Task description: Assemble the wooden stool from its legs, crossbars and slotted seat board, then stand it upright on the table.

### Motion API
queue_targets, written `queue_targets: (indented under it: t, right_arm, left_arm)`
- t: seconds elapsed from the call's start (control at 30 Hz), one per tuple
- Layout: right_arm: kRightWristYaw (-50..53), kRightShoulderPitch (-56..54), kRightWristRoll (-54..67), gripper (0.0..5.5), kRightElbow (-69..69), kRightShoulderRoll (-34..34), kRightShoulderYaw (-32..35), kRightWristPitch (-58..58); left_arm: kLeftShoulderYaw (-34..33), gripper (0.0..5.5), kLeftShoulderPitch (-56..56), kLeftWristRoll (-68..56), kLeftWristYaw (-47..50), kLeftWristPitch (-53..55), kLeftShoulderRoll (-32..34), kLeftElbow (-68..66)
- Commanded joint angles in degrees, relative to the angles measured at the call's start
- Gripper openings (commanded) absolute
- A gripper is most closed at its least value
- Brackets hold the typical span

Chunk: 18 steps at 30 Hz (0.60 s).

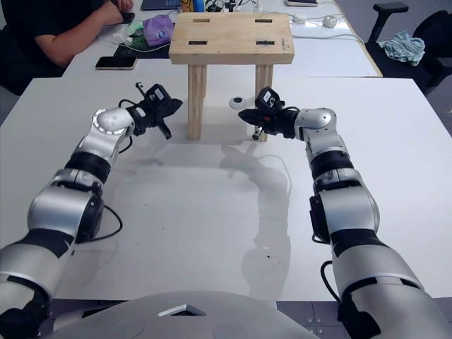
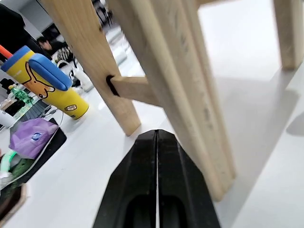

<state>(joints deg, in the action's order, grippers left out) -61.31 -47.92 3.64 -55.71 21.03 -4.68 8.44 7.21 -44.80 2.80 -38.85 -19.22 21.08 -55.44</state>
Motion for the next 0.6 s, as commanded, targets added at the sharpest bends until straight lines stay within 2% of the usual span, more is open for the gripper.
queue_targets:
  t: [0.03,0.13,0.27,0.47,0.6]
  right_arm:
    - [2.5,18.1,10.3,0.00,28.8,0.8,5.4,-16.3]
    - [15.4,25.4,14.4,0.00,40.1,-5.0,11.1,-20.1]
    - [29.2,31.2,12.9,0.00,47.8,-12.7,13.4,-18.1]
    - [42.1,36.3,4.2,0.00,52.8,-18.4,8.8,-12.8]
    - [47.7,38.6,-0.8,0.00,53.5,-21.4,4.7,-7.9]
  left_arm:
    - [-8.2,0.00,24.3,-11.8,1.3,7.1,0.5,30.5]
    - [-13.6,0.00,30.5,-18.0,9.5,11.6,-4.1,44.4]
    - [-17.7,0.00,29.6,-19.4,22.0,16.0,-9.4,51.3]
    - [-13.5,0.00,29.3,-15.6,27.5,24.1,-12.3,55.9]
    - [-12.3,0.00,28.7,-12.3,30.1,21.5,-13.5,55.8]
